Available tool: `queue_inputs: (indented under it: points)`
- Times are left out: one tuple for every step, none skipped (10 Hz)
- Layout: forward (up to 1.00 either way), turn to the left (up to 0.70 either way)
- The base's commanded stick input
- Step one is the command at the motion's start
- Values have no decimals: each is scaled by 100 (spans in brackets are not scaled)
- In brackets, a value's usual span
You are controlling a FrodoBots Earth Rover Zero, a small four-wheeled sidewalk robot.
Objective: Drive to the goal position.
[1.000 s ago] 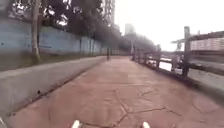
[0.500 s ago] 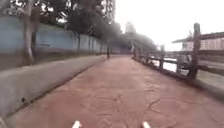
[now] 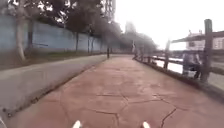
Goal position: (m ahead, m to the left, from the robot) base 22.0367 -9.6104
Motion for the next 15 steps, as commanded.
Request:
queue_inputs:
  points:
    - [70, 0]
    - [70, 0]
    - [70, 0]
    - [70, 0]
    - [70, 0]
    - [70, 0]
    - [70, 0]
    - [70, 0]
    - [70, 0]
    - [70, 0]
    - [70, 0]
    - [70, 0]
    - [70, 0]
    - [70, 0]
    - [70, 0]
